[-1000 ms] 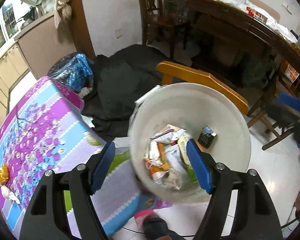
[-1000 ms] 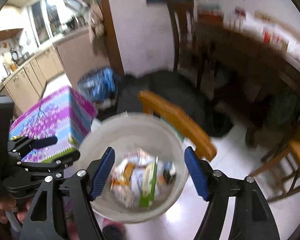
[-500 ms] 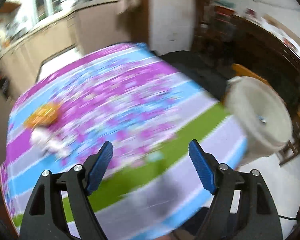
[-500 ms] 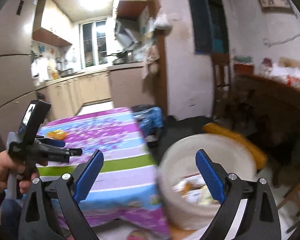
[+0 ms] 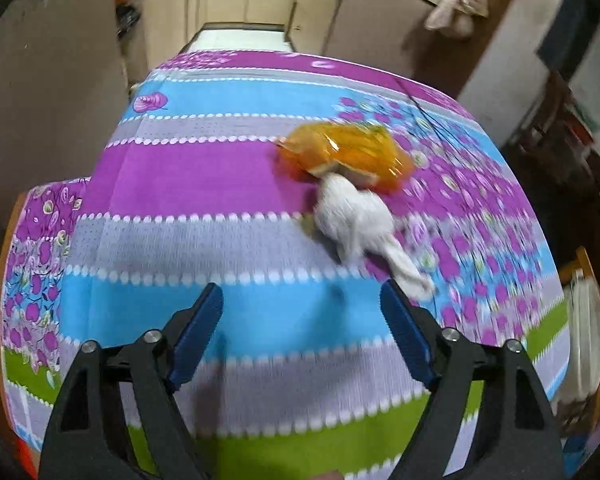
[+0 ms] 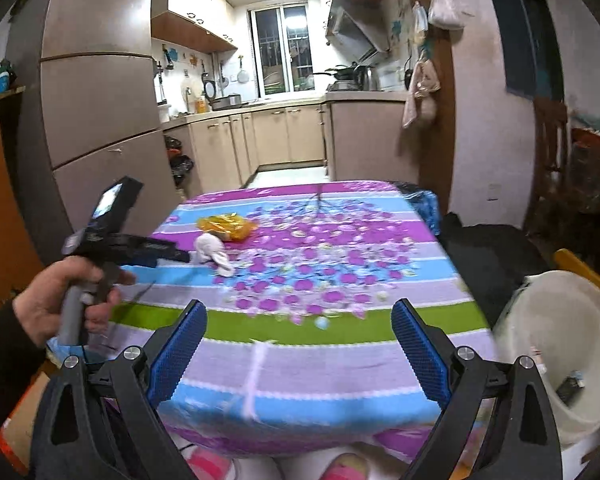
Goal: Collect trash
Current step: 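Grasp the white fluffy plush with the left tool while the right tool grasps the yellow snack bag, then carry the white plush and yellow snack bag with both tools over the bucket, then open both tools to drop the plush and snack bag into the bucket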
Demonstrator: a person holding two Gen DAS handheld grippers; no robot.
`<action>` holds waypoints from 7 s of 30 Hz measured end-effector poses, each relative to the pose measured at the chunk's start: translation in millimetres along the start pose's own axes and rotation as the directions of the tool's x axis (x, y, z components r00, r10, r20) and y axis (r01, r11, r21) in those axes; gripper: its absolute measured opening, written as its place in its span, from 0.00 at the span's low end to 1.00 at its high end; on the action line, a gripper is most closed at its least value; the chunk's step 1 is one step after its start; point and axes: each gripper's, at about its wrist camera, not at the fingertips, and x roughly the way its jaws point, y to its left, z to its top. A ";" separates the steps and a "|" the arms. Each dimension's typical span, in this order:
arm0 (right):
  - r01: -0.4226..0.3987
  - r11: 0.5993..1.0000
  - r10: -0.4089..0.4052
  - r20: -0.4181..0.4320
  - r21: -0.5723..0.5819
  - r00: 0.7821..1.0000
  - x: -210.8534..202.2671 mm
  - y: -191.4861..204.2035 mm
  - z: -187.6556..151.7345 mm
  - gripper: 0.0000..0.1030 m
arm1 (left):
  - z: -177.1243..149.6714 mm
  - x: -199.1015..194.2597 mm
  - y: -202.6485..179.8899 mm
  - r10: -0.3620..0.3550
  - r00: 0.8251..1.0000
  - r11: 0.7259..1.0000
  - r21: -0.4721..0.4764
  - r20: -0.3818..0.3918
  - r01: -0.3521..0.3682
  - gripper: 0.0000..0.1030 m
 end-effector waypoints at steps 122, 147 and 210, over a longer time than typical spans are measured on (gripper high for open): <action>0.183 0.982 -0.185 0.054 0.039 0.981 -14.1 -18.6 56.5 0.35 | -54.2 -128.6 -104.3 -0.161 0.902 0.960 0.277 0.402 0.048 0.32; 0.481 0.839 -0.505 0.038 0.253 0.862 -163.5 -212.7 39.0 0.35 | -88.6 -142.6 -323.9 -0.452 0.846 0.780 0.586 0.282 0.220 0.32; 0.539 0.764 -0.417 -0.365 0.355 0.832 -107.0 -394.4 -6.9 0.52 | -112.8 -25.5 -483.4 -0.352 0.931 0.704 0.629 -0.096 0.331 0.61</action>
